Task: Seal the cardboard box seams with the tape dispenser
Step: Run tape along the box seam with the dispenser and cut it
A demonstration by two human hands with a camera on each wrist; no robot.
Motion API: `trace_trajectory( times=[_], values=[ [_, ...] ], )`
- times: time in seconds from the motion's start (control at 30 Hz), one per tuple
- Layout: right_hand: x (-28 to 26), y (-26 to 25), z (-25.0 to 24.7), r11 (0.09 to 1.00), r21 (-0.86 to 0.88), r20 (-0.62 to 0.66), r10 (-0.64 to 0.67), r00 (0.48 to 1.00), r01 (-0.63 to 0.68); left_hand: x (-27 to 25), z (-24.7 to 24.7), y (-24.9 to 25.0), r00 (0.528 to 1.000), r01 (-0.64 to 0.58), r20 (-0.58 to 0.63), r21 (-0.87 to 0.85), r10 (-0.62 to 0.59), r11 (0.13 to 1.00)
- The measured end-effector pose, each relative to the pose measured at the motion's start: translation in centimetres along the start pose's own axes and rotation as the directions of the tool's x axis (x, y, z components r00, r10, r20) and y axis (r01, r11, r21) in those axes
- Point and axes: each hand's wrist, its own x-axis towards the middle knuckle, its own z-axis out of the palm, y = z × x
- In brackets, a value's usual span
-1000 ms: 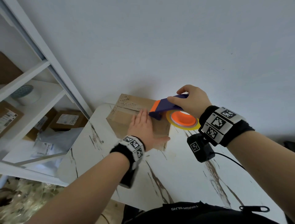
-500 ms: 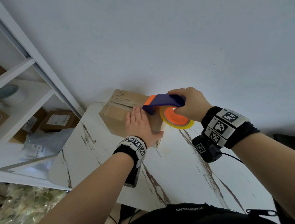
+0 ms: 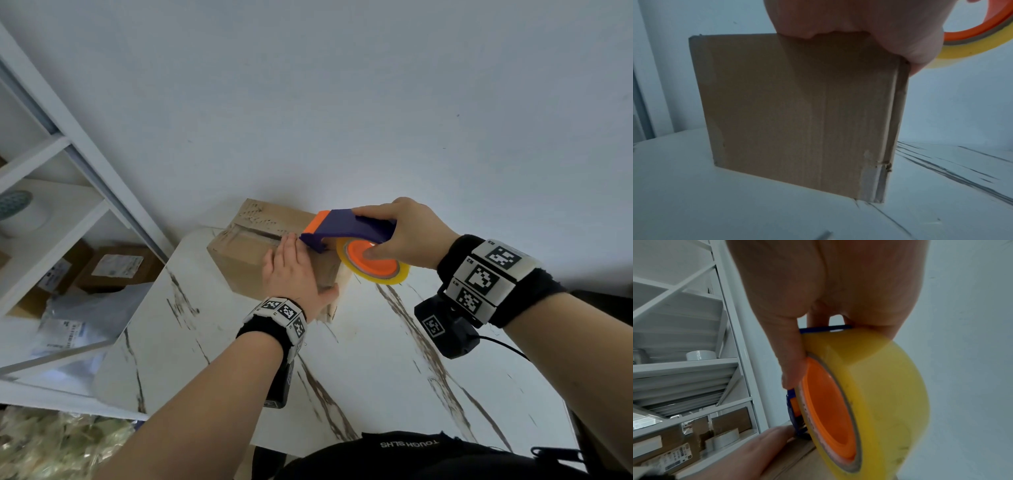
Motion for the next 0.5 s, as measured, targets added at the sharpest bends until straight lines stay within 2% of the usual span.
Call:
trace_trajectory(
  times=[0.3, 0.5],
  values=[
    [-2.3, 0.3, -1.5, 0.997, 0.070, -0.003, 0.013, 1.000, -0.013, 0.4, -0.2, -0.3, 0.999, -0.017, 0.042, 0.004, 0.017, 1.000],
    [-4.4, 1.6, -2.2, 0.993, 0.089, -0.029, 0.083, 0.996, -0.081, 1.0, -0.4, -0.8, 0.998, -0.034, 0.047, -0.013, 0.035, 0.999]
  ],
)
